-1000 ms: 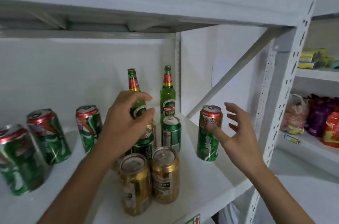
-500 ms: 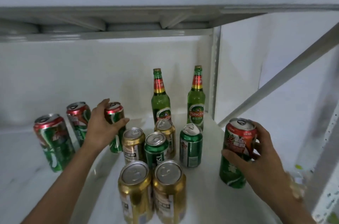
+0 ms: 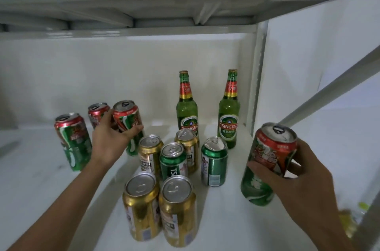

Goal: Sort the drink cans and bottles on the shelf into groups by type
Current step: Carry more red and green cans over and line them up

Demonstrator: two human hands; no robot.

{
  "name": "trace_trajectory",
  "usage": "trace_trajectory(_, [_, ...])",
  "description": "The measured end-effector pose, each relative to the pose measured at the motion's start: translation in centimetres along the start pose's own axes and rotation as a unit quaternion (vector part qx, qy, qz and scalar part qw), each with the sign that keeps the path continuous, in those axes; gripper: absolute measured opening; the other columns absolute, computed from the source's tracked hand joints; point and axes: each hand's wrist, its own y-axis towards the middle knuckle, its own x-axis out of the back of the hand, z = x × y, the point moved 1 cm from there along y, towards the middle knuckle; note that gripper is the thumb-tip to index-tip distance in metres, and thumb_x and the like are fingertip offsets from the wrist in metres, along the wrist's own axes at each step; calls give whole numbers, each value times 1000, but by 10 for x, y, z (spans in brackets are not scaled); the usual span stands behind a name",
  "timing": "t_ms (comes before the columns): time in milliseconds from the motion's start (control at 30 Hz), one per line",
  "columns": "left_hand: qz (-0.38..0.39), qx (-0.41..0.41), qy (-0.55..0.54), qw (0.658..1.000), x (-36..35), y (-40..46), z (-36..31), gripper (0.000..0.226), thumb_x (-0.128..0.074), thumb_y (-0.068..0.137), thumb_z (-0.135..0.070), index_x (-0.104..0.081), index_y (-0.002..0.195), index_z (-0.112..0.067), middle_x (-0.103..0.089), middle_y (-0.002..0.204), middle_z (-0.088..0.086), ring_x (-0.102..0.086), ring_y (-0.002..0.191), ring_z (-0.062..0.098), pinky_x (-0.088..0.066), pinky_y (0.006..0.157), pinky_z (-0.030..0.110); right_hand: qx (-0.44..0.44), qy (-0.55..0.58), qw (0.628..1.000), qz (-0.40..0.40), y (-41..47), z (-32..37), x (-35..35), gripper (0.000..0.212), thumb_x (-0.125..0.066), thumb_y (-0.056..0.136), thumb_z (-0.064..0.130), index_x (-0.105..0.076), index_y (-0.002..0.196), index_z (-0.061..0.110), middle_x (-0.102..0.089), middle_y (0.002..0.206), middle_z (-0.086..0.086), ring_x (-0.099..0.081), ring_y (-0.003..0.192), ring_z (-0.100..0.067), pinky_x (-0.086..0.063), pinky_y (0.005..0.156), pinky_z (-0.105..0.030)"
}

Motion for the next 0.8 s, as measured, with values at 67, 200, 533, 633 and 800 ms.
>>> trace_trajectory(67, [-21,-32,-14,999,19,-6,-12,78,-93,70,-37,-57,136,-17,-71,115,-4,-69,98,7,-57,89,33,46,9,999,6,6,23,-4,89,-82,41,63,-53,125,52,-64,98,45,-62,92,19,-51,63,-2])
trace_trajectory(200, [-60,-53,-47,996,68,-22,-38,78,-95,67,-37,-59,135,-26,-73,116,-12,-69,101,-1,-57,89,31,115,43,992,30,13,67,-22,88,-81,46,65,-51,128,55,-62,101,47,-64,94,15,-49,65,0])
trace_trajectory(533, [-154,-75,-15,985,161,-112,-67,73,-89,66,-57,-61,132,-40,-72,119,-17,-69,109,8,-59,83,25,208,158,950,172,6,135,-86,68,-88,56,57,-56,116,54,-67,103,37,-68,90,12,-55,68,-10])
trace_trajectory(633, [-178,-37,3,983,197,-138,-56,72,-90,66,-52,-62,132,-40,-73,119,-16,-68,113,10,-59,92,41,208,169,942,202,-5,140,-106,70,-86,55,70,-54,117,59,-67,104,36,-68,89,12,-56,72,-17])
trace_trajectory(800, [-232,20,25,972,263,-176,-41,73,-92,63,-47,-67,130,-35,-75,115,-16,-69,107,1,-60,92,42,214,165,934,232,-32,164,-151,88,-77,51,81,-47,127,49,-60,100,46,-60,88,22,-49,73,-22])
